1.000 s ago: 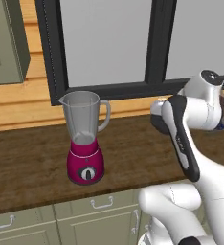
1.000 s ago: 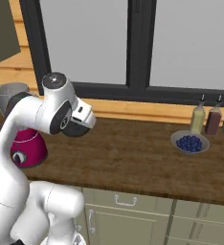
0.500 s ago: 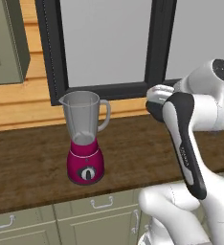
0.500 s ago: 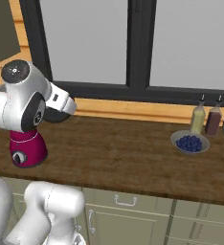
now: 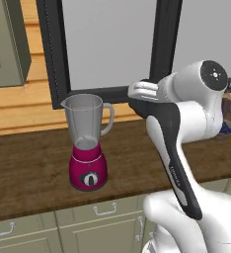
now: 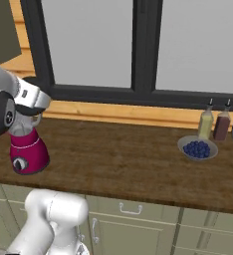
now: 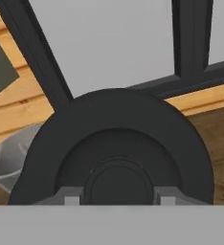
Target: Close the lid blender by securely placing the lid on top.
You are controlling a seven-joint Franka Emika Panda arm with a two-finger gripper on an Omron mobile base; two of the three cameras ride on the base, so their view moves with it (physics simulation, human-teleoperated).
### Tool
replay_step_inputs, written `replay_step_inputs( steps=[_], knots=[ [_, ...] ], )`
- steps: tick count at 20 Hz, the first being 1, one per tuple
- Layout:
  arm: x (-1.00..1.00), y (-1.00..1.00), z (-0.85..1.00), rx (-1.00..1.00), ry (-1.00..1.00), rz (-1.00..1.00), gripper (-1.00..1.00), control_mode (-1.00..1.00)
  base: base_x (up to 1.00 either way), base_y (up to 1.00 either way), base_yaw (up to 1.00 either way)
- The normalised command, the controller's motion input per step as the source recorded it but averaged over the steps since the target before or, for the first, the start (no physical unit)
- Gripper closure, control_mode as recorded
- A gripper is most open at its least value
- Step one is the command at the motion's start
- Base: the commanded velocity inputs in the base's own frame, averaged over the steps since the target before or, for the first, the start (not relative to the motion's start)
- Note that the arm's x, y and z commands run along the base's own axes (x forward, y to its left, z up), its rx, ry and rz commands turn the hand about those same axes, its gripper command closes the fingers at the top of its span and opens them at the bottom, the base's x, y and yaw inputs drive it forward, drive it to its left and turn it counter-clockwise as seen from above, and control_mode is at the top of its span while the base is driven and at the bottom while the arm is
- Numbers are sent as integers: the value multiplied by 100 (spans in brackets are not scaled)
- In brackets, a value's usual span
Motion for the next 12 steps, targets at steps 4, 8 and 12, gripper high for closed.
replay_step_inputs(
  steps=[4, 8, 12],
  knots=[
    [0, 79, 48, 0, 4, 9, 100, -100, 0, 0, 0],
    [11, 59, 29, 0, 7, 3, 100, -100, 0, 0, 0],
    [35, 45, 7, 0, 12, 0, 100, -100, 0, 0, 0]
  ],
)
